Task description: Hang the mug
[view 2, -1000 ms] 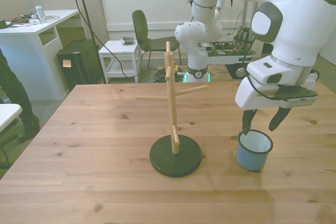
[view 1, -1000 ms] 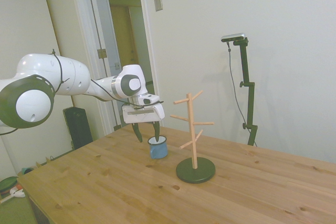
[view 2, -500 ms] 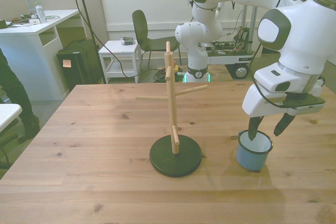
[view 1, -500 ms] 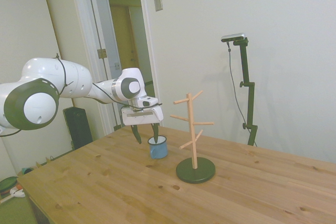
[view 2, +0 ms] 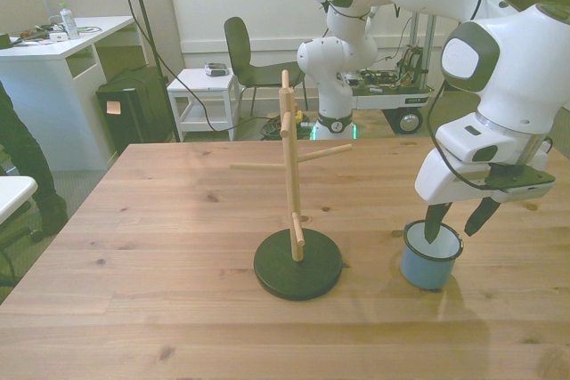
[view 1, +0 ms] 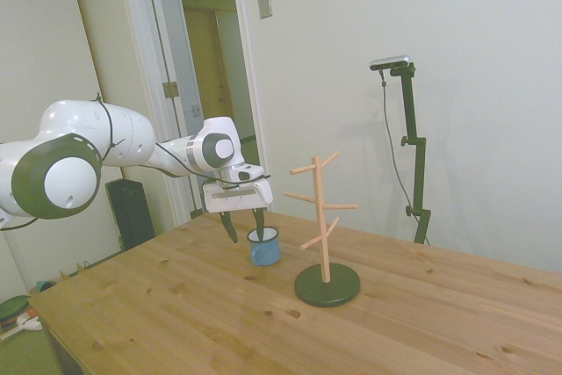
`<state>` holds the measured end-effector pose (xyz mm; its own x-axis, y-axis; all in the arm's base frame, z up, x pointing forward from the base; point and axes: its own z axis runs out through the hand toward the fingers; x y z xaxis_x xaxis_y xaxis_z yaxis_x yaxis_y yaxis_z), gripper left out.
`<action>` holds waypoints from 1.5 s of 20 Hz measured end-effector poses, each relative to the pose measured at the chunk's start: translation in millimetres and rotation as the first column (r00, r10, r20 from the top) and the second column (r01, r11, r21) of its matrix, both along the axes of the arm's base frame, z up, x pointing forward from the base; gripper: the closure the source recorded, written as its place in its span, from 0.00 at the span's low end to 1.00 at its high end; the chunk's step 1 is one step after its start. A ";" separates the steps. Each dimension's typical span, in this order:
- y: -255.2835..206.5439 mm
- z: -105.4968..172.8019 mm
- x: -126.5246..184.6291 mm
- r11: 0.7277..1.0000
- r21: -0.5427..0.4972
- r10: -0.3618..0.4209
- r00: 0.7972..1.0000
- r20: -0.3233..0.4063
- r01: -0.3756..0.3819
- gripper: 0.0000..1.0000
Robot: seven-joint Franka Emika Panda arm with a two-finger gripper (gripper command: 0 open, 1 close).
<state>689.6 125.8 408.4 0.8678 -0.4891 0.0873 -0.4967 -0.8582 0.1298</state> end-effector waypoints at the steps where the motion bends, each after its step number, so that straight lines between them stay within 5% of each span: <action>1: -0.7 0.7 0.2 1.000 -0.001 -0.001 1.000 0.002 0.001 1.00; 30: -35.4 0.7 -6.0 1.000 -0.004 -0.029 0.999 0.036 0.029 1.00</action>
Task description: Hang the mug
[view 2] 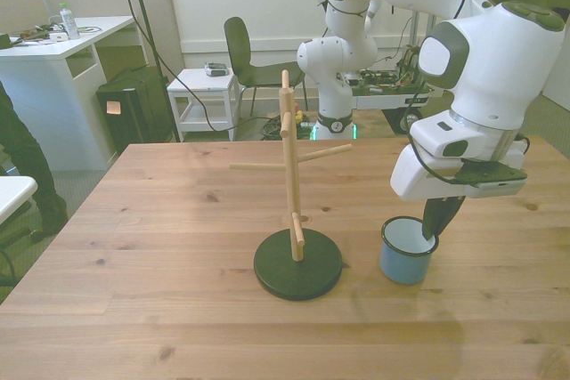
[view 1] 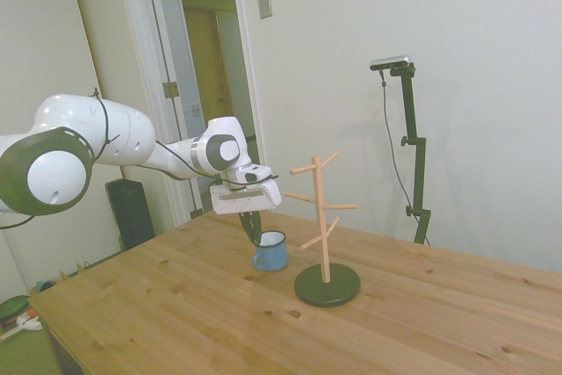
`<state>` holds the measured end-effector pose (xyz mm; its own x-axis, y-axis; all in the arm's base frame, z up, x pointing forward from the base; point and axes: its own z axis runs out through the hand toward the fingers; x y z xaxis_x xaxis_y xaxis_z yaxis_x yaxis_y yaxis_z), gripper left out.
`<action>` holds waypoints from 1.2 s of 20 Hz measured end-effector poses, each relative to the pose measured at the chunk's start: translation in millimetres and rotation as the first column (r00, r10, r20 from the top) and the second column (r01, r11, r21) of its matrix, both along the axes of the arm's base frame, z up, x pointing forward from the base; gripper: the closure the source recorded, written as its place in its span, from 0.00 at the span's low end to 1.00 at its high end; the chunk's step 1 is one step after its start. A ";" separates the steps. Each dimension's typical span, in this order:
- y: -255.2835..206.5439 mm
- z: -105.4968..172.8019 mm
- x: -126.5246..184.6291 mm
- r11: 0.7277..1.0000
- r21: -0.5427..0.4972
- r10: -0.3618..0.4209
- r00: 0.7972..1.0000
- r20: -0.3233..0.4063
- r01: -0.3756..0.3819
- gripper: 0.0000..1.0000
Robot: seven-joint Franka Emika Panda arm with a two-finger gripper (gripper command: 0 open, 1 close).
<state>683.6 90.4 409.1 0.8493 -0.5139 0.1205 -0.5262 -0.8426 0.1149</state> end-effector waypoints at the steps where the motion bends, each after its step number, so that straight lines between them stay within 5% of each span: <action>1: -2.2 0.1 -0.4 1.000 0.000 0.000 1.000 0.002 0.000 1.00; 10: -8.0 7.3 -5.8 1.000 0.000 0.007 1.000 0.007 -0.007 1.00; 24: 12.3 106.8 -25.0 0.999 0.001 0.035 0.994 0.103 -0.036 1.00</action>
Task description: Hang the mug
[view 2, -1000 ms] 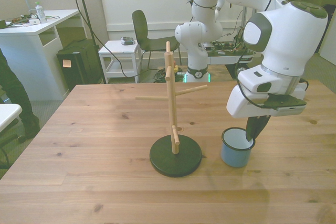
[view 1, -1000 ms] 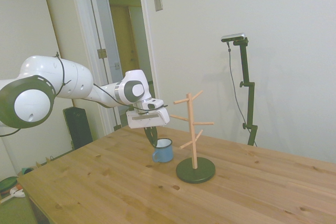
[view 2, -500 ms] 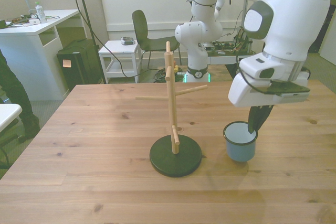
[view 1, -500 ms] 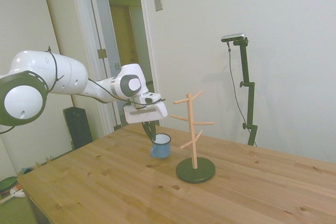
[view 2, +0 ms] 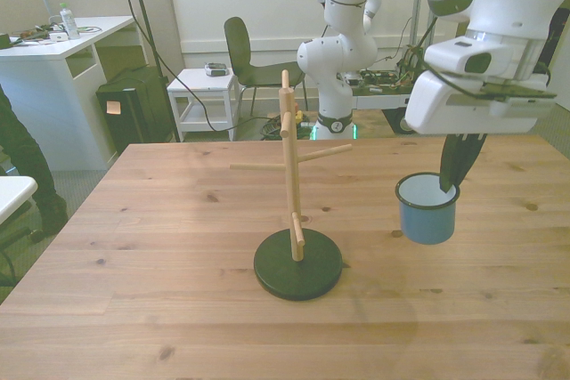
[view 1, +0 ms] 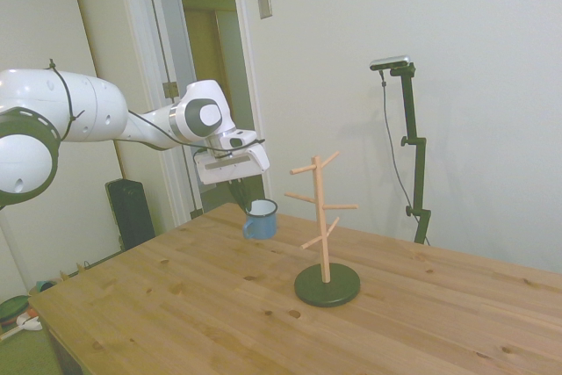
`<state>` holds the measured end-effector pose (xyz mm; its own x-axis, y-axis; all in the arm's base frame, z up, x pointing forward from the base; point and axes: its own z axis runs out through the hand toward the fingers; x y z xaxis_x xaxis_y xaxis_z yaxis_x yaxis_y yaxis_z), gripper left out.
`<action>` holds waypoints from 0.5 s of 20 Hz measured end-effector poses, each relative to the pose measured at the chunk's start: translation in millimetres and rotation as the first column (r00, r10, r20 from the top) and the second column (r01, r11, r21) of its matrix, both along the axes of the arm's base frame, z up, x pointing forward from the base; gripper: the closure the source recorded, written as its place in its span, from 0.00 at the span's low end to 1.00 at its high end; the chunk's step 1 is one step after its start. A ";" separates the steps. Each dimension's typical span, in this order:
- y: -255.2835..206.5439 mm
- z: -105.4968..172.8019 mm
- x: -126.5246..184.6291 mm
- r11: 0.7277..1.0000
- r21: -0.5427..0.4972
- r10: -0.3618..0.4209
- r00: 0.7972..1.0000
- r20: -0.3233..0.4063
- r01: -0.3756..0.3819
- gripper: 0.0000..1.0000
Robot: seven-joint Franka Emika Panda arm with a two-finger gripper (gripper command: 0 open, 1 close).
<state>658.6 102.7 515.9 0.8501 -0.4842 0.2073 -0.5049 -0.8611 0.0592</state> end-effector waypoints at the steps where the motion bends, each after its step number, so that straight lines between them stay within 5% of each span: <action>1: -0.7 9.0 -1.3 1.000 0.001 -0.002 1.000 0.009 0.002 1.00; 10: -10.2 64.8 0.5 1.000 0.015 -0.029 0.998 0.062 0.028 1.00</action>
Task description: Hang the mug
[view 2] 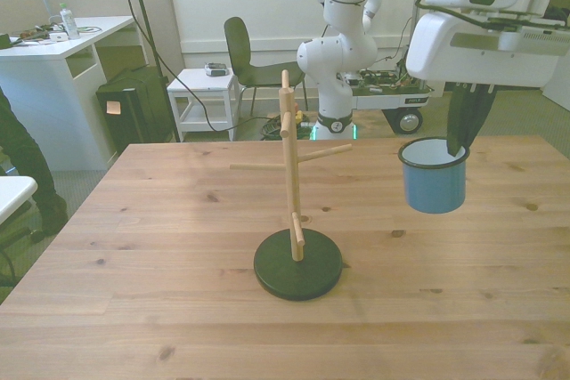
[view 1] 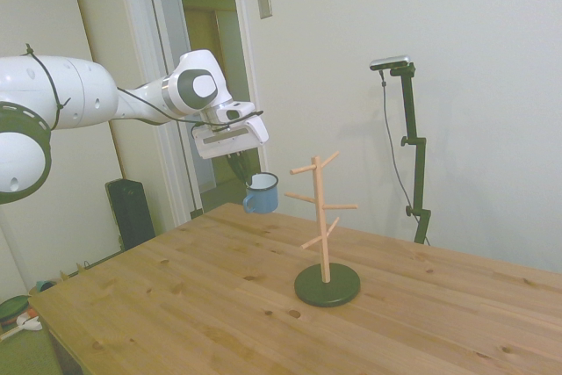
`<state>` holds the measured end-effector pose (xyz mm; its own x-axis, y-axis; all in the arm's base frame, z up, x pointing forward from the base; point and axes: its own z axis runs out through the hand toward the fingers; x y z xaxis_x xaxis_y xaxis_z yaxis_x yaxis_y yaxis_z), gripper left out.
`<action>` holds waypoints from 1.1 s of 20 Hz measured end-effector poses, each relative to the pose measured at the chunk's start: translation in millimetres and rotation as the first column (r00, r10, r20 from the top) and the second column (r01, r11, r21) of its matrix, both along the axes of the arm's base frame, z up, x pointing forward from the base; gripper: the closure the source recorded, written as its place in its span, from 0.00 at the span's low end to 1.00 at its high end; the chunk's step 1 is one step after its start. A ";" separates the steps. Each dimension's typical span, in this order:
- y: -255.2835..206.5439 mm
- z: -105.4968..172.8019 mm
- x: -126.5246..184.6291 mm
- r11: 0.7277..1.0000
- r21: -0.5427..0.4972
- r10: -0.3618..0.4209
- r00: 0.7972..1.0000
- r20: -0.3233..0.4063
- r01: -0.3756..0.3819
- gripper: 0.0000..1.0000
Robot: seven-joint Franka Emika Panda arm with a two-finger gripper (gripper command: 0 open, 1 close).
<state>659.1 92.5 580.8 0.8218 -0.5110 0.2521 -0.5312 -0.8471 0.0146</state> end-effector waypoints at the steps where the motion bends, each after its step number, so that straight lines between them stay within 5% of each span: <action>1: -4.6 3.6 1.1 1.000 0.003 -0.007 1.000 0.004 0.007 1.00; 8: -63.7 18.2 -1.5 0.999 0.020 -0.044 0.999 0.013 0.043 1.00; 22: -71.9 37.7 1.3 0.997 0.059 -0.058 0.997 0.043 0.055 1.00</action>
<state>660.5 20.6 618.4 0.7797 -0.5713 0.2563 -0.5775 -0.8143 -0.0583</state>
